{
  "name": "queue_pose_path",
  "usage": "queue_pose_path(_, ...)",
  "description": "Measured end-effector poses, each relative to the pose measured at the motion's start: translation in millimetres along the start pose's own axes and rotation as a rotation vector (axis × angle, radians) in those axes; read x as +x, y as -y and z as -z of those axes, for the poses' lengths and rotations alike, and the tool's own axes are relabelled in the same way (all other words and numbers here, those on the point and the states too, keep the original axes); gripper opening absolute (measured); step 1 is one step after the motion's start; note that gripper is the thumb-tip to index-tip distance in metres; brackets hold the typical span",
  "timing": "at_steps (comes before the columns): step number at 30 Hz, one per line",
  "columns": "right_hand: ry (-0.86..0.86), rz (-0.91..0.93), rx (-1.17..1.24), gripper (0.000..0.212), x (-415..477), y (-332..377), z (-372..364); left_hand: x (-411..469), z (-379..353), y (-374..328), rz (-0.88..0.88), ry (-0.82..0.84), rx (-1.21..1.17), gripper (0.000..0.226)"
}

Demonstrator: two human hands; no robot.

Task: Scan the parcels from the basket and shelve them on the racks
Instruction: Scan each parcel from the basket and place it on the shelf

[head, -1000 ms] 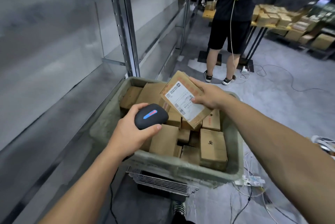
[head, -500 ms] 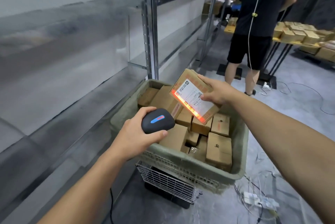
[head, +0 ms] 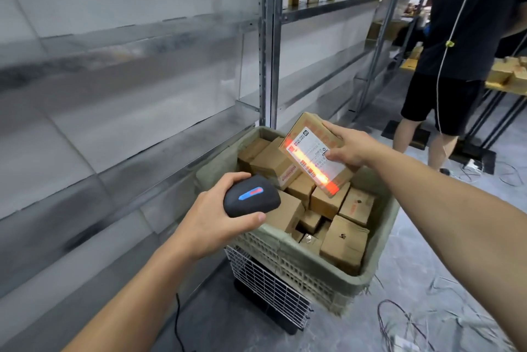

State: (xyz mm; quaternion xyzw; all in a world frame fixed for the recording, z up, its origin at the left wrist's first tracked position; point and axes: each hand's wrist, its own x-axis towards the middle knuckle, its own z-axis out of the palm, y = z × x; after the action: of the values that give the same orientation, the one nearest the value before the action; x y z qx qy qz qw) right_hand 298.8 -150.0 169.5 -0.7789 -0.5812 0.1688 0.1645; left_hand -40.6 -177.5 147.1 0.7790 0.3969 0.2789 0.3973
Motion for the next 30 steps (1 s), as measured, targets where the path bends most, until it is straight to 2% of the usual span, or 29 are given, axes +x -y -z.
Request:
queue_pose_path(6,-0.003,0.007,0.005,0.091,-7,-6,9,-14,-8,-13,0.008,-0.015,0.034,0.061)
queue_pose_path(15,-0.013,-0.005,0.065,0.090,-11,-8,17,-14,-6,-16,-0.021,-0.030,0.027,0.069)
queue_pose_path(24,-0.001,0.002,0.061,0.088,-13,-1,16,-15,-1,-13,-0.020,-0.023,0.015,0.069)
queue_pose_path(30,0.003,-0.002,0.060,0.089,-13,3,13,-14,-1,-13,-0.024,-0.032,0.012,0.062)
